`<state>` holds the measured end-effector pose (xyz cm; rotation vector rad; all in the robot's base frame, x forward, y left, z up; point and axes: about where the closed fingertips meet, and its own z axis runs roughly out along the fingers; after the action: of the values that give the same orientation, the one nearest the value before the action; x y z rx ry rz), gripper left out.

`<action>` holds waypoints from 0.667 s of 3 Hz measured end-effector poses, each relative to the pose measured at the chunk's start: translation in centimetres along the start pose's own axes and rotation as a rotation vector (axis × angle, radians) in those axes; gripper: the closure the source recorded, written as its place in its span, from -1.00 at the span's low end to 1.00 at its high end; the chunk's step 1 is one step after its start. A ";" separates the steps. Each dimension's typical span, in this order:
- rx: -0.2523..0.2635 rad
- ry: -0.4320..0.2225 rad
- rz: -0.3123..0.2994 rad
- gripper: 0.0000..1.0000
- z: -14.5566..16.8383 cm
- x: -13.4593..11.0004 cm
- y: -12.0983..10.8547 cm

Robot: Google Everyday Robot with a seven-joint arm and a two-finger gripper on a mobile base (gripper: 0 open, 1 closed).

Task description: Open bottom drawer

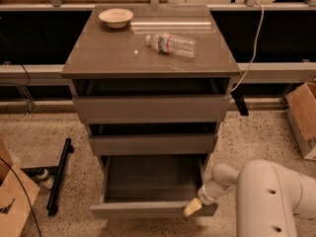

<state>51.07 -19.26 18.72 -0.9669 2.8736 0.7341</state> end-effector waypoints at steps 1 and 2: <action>0.000 -0.001 0.003 0.04 0.0 0.1 0.1; 0.013 -0.006 0.020 -0.01 -0.5 0.8 0.7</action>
Offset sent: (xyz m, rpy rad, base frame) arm -0.1949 -0.0506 0.1416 -0.2248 -0.0805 -0.4562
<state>50.08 -19.45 19.35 -0.9339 2.8836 0.7177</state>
